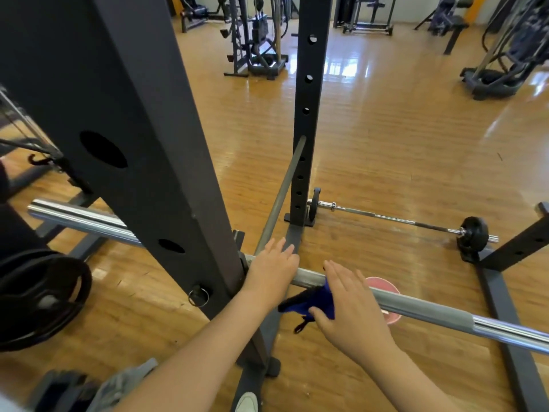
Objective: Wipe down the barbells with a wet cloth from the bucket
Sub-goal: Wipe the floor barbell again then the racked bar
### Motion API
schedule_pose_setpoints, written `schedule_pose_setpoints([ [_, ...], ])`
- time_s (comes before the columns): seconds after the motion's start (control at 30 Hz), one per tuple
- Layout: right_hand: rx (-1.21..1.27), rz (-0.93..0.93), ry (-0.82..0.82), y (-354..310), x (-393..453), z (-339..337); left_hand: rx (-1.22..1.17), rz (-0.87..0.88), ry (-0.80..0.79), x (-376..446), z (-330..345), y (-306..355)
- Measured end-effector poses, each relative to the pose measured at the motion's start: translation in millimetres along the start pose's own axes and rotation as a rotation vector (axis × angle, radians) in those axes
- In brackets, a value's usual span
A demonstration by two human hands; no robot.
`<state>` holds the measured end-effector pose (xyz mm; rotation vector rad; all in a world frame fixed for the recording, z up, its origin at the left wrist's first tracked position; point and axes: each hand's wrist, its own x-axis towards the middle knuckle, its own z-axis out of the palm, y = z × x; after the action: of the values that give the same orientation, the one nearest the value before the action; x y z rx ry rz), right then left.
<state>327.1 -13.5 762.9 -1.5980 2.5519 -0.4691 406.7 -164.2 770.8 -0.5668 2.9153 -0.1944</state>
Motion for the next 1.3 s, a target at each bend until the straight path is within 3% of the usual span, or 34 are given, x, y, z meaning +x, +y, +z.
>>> schedule_pose_setpoints([
  [0.07,-0.024,0.032,-0.022,-7.9,3.3,1.9,0.009,-0.076,0.053,-8.2,3.7,4.6],
  [0.13,-0.012,0.025,0.061,-10.4,12.3,9.8,0.002,-0.183,0.135,-18.4,9.6,7.9],
  [0.27,-0.030,0.022,-0.147,-22.1,34.2,-11.1,-0.083,-0.254,0.204,-24.8,22.9,10.6],
  [0.33,-0.004,-0.006,-0.169,-22.1,43.1,-10.4,-0.076,-0.270,0.221,-24.5,24.3,12.3],
  [0.47,0.088,-0.170,-0.061,-35.7,39.7,2.7,-0.106,-0.285,0.197,-22.0,24.4,15.6],
  [0.6,-0.064,-0.096,-0.042,-8.4,24.6,10.4,-0.085,-0.273,0.222,-28.4,23.5,13.7],
  [0.7,-0.047,-0.059,-0.006,8.1,15.7,5.1,-0.056,-0.257,0.213,-45.8,27.5,15.1],
  [0.8,-0.032,-0.135,0.014,-12.0,27.8,-5.3,-0.045,-0.237,0.185,-63.6,32.7,16.4],
  [0.93,-0.034,-0.147,-0.276,-51.8,72.2,-12.3,-0.033,-0.331,0.149,-71.1,25.8,25.3],
  [1.07,0.056,-0.190,-0.346,-44.6,71.6,-5.5,-0.105,-0.379,0.125,-72.8,26.6,31.3],
  [1.17,-0.044,-0.320,-0.166,-7.2,36.1,-2.9,-0.163,-0.370,0.155,-77.5,32.1,35.7],
  [1.3,0.023,-0.313,-0.048,-4.8,36.3,8.6,-0.183,-0.419,0.110,-79.0,29.6,40.2],
])
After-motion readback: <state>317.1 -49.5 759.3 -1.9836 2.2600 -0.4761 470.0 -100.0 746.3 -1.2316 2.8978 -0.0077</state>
